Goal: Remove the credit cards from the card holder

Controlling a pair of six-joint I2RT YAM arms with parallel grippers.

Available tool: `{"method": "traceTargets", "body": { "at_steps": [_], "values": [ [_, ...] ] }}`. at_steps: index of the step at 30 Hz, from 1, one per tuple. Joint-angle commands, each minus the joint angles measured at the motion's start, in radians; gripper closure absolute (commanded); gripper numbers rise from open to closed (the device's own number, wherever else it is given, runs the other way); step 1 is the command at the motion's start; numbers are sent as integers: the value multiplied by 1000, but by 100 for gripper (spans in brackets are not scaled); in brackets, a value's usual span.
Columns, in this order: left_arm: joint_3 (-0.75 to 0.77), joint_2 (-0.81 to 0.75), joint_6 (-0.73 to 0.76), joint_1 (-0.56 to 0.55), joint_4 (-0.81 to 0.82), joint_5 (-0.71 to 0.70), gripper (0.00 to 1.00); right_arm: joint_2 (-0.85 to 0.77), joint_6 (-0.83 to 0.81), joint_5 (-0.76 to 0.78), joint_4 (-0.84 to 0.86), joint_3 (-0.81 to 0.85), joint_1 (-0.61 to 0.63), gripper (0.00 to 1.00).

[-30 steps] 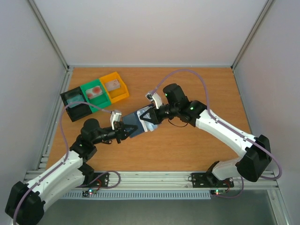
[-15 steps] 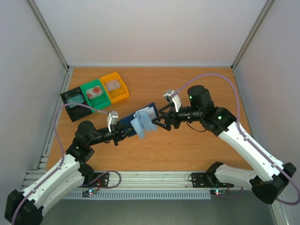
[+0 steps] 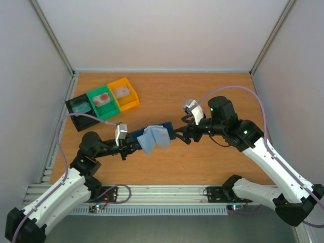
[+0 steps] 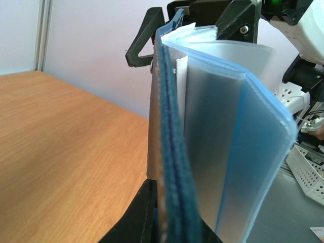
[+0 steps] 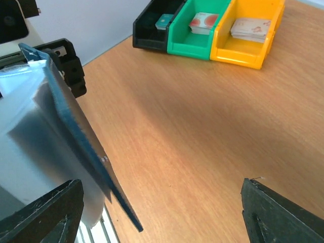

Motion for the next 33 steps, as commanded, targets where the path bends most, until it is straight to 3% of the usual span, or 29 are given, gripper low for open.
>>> {"method": "traceTargets", "body": {
  "at_steps": [1,7,15,20,24,30,33],
  "values": [
    [21,-11,24,-3,79,19,100,38,-26,-41,-11,29,-4,13],
    [26,-10,18,-3,71,12,100,51,-79,-226,-49,35,-3,5],
    [23,-12,9,-3,55,-3,100,7,-137,-182,-190,74,-3,2],
    [28,-9,13,-3,41,-7,100,68,58,-174,-50,90,21,2],
    [32,-3,5,-3,34,-11,100,34,65,-32,68,45,156,2],
    [33,7,9,-3,29,-16,100,59,101,-2,128,35,235,1],
    [33,9,13,-3,18,-32,100,87,134,140,172,17,317,1]
  ]
}}
